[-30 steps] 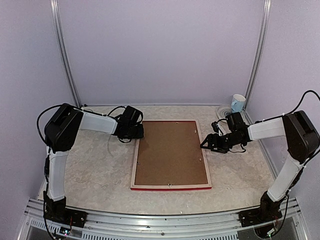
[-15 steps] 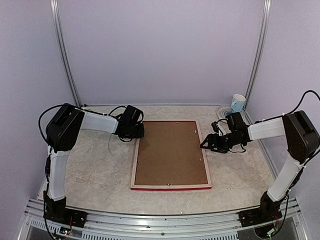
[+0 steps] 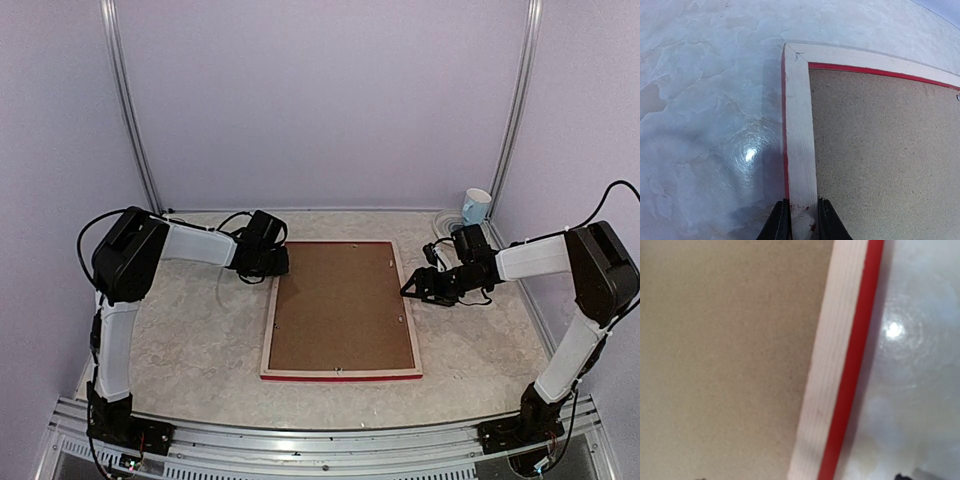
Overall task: Put the photo into the frame
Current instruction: Press the fastener onto the backboard.
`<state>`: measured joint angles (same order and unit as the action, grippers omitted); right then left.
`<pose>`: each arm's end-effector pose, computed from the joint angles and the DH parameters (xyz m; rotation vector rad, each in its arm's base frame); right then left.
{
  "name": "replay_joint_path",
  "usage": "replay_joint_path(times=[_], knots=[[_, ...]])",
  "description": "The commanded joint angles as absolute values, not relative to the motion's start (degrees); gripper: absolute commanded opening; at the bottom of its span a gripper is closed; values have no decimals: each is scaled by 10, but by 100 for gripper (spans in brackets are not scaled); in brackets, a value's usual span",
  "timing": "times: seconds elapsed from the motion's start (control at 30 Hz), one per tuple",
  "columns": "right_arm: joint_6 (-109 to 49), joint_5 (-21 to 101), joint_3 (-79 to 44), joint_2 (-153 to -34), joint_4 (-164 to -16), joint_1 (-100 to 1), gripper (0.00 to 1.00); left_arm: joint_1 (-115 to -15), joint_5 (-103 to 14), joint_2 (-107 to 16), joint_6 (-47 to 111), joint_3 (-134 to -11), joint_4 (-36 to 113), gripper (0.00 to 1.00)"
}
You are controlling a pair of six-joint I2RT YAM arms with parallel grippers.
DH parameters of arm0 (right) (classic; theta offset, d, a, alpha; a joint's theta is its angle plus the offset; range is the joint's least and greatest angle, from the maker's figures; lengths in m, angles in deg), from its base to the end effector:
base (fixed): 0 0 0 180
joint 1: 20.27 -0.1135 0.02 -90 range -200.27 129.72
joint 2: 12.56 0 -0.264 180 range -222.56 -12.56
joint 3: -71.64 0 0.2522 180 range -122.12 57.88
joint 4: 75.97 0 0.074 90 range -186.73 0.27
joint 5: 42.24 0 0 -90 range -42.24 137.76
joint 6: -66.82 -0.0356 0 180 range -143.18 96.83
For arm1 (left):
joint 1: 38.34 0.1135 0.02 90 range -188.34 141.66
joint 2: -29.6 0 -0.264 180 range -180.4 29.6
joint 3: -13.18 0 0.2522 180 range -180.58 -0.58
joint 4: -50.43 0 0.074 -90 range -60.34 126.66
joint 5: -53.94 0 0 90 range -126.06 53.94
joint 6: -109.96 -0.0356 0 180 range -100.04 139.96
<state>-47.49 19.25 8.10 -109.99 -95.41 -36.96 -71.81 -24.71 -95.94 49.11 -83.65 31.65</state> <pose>0.3077 0.1100 0.1502 -0.0451 2.5753 0.9087 0.3945 -0.2524 0.1269 -0.0022 2.3970 -0.2808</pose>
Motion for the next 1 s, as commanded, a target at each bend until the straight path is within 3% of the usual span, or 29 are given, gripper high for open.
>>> replay_joint_path(times=[0.0,0.13,0.3,0.47,0.83,0.97], knots=[[-476,188,82,-1103,-948,-365,81,-722,-260,-957,486,-818,314,24],[-476,188,82,-1104,-947,-365,81,-723,-245,-932,493,-804,332,41],[-477,187,82,-1105,-946,-365,81,-725,-251,-914,493,-793,352,48],[-477,185,82,-1106,-946,-365,81,-730,-255,-931,493,-812,338,47],[-476,184,81,-1108,-944,-365,80,-729,-253,-956,497,-827,316,32],[-477,183,80,-1109,-945,-365,80,-728,-255,-959,497,-830,313,32]])
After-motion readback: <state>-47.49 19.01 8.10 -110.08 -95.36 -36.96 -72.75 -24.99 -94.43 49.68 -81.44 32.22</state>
